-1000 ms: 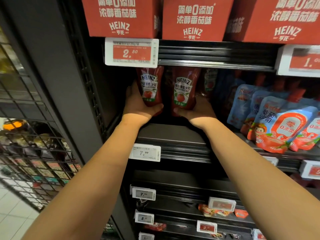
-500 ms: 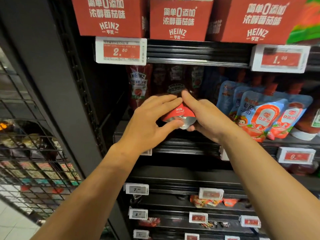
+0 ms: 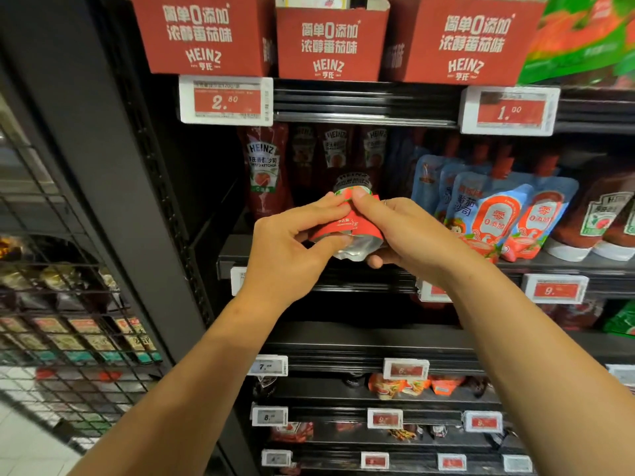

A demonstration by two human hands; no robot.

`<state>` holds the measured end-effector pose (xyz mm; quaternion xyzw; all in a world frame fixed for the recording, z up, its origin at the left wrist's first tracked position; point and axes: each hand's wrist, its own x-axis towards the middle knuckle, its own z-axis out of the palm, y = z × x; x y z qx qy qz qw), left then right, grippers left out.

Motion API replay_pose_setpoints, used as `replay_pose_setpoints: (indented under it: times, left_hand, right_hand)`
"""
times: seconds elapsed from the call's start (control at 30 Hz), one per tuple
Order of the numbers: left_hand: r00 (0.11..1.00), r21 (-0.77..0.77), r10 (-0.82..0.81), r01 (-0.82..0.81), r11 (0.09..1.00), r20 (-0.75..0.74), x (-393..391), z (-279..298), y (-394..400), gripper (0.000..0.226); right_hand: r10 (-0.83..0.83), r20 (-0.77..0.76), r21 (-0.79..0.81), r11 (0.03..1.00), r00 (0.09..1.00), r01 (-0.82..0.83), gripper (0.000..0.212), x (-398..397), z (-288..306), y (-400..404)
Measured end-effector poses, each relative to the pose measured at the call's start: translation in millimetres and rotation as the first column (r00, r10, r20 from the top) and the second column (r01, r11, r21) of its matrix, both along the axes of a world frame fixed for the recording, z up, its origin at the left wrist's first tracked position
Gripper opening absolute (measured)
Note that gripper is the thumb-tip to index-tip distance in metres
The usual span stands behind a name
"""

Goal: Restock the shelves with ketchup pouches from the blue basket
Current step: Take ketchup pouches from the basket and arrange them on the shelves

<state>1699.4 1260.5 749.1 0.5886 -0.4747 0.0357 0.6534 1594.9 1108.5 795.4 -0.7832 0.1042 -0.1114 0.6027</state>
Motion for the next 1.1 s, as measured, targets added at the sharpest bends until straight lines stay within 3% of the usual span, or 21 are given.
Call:
replay_pose_setpoints:
  times: [0.07, 0.1, 0.17, 0.23, 0.4, 0.53, 0.6, 0.63, 0.67, 0.7, 0.73, 0.8, 0.87, 0.93, 1.0, 1.1]
  left_hand:
    - [0.999, -0.032, 0.018, -0.020, 0.999, -0.036, -1.0, 1.7, 3.5, 0.039]
    - [0.998, -0.042, 0.035, -0.037, 0.998, -0.047, -0.3, 2.4, 4.8, 0.038]
    - [0.998, -0.035, 0.058, -0.059, 0.998, -0.034, 0.7, 2.8, 6.3, 0.039]
    - [0.999, -0.007, 0.051, -0.051, 0.999, -0.010, -3.3, 1.4, 6.0, 0.039]
    - [0.999, 0.041, 0.042, -0.041, 0.998, -0.020, -5.4, 1.9, 8.5, 0.035]
    - [0.997, 0.007, 0.064, -0.064, 0.998, -0.033, -4.3, 4.5, 6.9, 0.046]
    - [0.992, -0.032, 0.115, -0.117, 0.993, -0.045, -3.6, 1.0, 5.0, 0.042]
    - [0.988, -0.065, 0.143, -0.147, 0.987, -0.063, -2.5, -1.0, 5.4, 0.039]
    - [0.982, -0.102, 0.166, -0.175, 0.979, -0.090, -1.1, -2.1, 6.6, 0.037]
    - [0.978, -0.139, 0.184, -0.197, 0.970, -0.100, 0.0, -2.7, 8.1, 0.037]
    - [0.977, -0.174, 0.197, -0.209, 0.962, -0.081, 0.0, -2.7, 9.0, 0.039]
    - [0.981, -0.217, 0.193, -0.184, 0.959, 0.020, -5.7, -1.9, 6.8, 0.042]
    - [0.978, -0.217, 0.161, -0.129, 0.968, 0.135, -11.8, -0.3, 0.5, 0.040]
    - [0.955, -0.158, 0.128, -0.087, 0.983, 0.267, -9.9, 2.4, -3.2, 0.035]
    - [0.912, -0.042, 0.093, -0.083, 0.996, 0.400, 0.4, 5.6, 0.6, 0.034]
    - [0.927, 0.129, 0.146, -0.201, 0.971, 0.346, 23.8, 8.7, 10.5, 0.048]
  right_hand:
    - [-0.259, 0.038, -0.340, 0.905, 0.965, 0.256, 0.064, -9.9, 4.0, -0.9]
    - [-0.323, 0.188, -0.465, 0.803, 0.928, 0.373, 0.066, -16.4, 4.0, -0.9]
    - [-0.122, 0.442, -0.638, 0.653, 0.889, 0.407, 0.056, -25.0, 0.6, 3.6]
    - [0.085, 0.454, -0.783, 0.513, 0.887, 0.352, 0.037, -25.6, -4.2, 7.8]
    - [0.135, 0.502, -0.827, 0.365, 0.854, 0.428, 0.019, -20.8, -13.7, 0.5]
    - [0.010, 0.640, -0.685, 0.460, 0.769, 0.564, 0.015, -20.4, -28.6, 6.6]
    - [-0.081, 0.623, -0.589, 0.605, 0.778, 0.535, 0.012, -16.1, -33.1, 10.7]
    - [-0.192, 0.582, -0.437, 0.746, 0.790, 0.503, 0.012, -14.1, -31.5, 11.0]
    - [-0.329, 0.482, -0.173, 0.873, 0.812, 0.456, 0.016, -11.6, -27.6, 11.1]
    - [-0.420, 0.309, 0.133, 0.908, 0.853, 0.398, 0.025, -9.3, -24.1, 9.1]
    - [-0.411, 0.111, 0.353, 0.867, 0.905, 0.351, 0.036, -7.2, -21.8, 6.1]
    - [-0.162, -0.110, 0.561, 0.804, 0.981, 0.196, 0.063, -2.2, -17.8, 4.1]
    - [0.028, -0.043, 0.710, 0.704, 0.999, 0.011, 0.065, 5.4, -14.4, 8.3]
    - [-0.010, 0.037, 0.728, 0.685, 0.999, -0.020, 0.040, 14.0, -7.1, 8.1]
    - [-0.112, 0.024, 0.647, 0.760, 0.993, 0.070, 0.036, 21.2, -1.3, 3.8]
    - [-0.335, 0.002, 0.480, 0.827, 0.942, 0.293, 0.038, 29.5, 1.0, -8.1]
